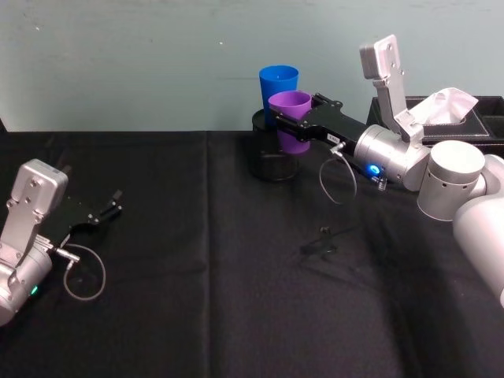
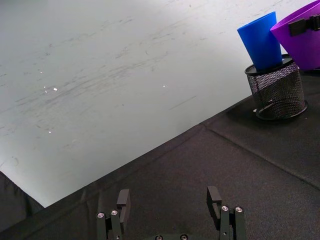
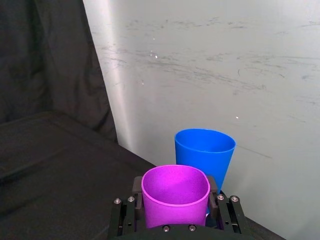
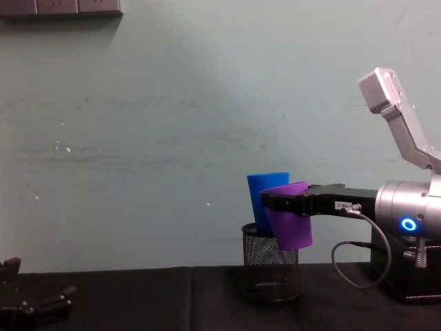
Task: Pick up one cup with a gripper and tap it against the other cup.
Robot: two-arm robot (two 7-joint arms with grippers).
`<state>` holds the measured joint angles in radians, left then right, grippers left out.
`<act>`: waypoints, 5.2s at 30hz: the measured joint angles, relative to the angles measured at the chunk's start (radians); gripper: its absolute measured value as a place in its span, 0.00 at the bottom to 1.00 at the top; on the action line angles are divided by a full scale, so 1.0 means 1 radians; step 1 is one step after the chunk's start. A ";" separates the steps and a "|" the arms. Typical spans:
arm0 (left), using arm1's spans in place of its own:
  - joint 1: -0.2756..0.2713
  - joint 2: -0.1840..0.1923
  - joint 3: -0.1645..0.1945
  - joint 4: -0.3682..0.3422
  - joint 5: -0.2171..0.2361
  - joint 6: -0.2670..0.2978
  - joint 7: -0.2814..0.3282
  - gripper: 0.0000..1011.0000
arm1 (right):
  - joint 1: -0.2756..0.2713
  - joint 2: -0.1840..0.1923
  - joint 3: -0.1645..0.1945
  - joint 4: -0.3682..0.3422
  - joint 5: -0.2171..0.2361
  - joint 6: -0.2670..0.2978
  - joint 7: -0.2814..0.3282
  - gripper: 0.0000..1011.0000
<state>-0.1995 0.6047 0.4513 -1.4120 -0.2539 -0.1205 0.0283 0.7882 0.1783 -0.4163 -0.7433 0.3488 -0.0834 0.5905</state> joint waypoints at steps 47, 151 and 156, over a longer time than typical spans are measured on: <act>0.000 0.000 0.000 0.000 0.000 0.000 0.000 0.99 | -0.036 0.019 0.009 -0.053 0.010 0.024 0.012 0.72; 0.000 0.000 0.000 0.000 0.000 0.000 0.000 0.99 | -0.402 0.212 -0.055 -0.338 0.135 -0.141 0.148 0.99; 0.000 0.000 0.000 0.000 0.000 0.000 0.000 0.99 | -0.402 0.212 -0.055 -0.338 0.135 -0.141 0.147 0.99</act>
<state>-0.1995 0.6047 0.4514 -1.4120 -0.2539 -0.1205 0.0283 0.3858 0.3899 -0.4709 -1.0816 0.4837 -0.2246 0.7380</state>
